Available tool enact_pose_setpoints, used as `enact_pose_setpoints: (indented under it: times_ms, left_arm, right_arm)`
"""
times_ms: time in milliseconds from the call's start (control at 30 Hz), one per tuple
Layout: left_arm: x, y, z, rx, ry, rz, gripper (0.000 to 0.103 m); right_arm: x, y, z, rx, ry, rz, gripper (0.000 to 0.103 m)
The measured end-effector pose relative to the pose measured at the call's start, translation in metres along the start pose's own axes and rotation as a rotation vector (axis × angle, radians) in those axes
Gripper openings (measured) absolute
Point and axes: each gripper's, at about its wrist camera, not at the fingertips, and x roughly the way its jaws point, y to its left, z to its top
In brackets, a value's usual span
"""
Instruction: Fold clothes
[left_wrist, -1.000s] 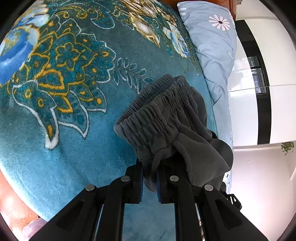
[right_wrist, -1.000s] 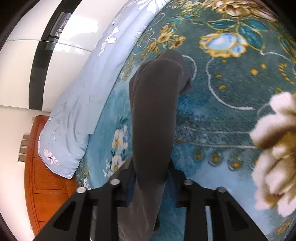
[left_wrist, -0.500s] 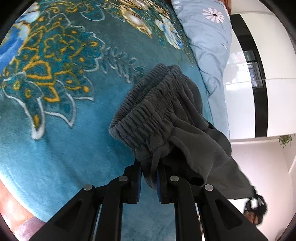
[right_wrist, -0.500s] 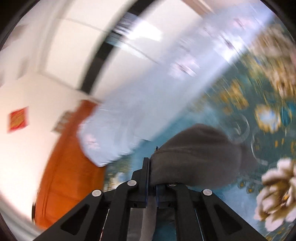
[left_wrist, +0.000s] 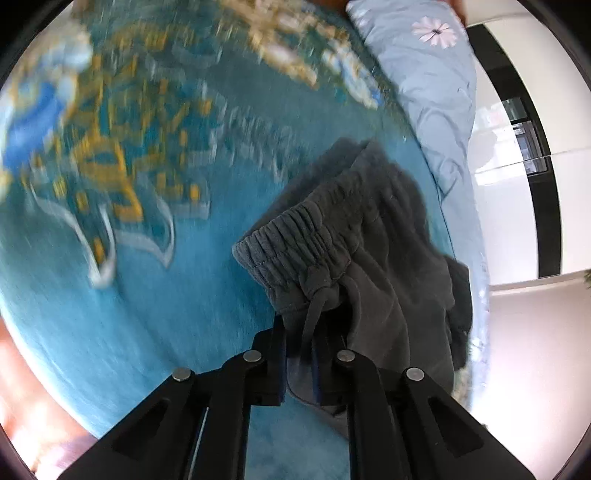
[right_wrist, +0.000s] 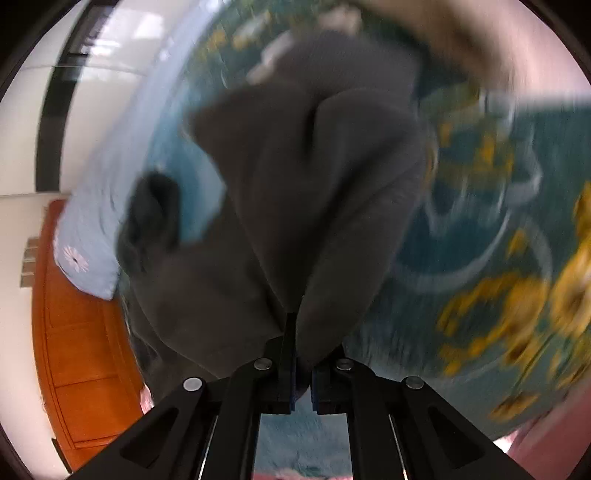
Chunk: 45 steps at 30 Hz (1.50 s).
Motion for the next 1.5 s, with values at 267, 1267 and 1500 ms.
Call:
enact_pose_setpoints:
  times_ms: [267,1267,1500]
  left_arm:
    - [-0.015,0.005,0.039,-0.093,-0.133,0.088,0.009]
    - [0.025,-0.057,0.001,0.211,-0.057,0.074,0.038]
    - [0.032,-0.039,-0.009,0.215,-0.05,0.053,0.038]
  right_arm:
    - [0.004,0.056,-0.005,-0.246,0.055,-0.097,0.01]
    - [0.12,0.264,0.181,-0.342,-0.119,-0.269,0.066]
    - [0.145,0.278,0.167,-0.458,-0.051,-0.485,0.015]
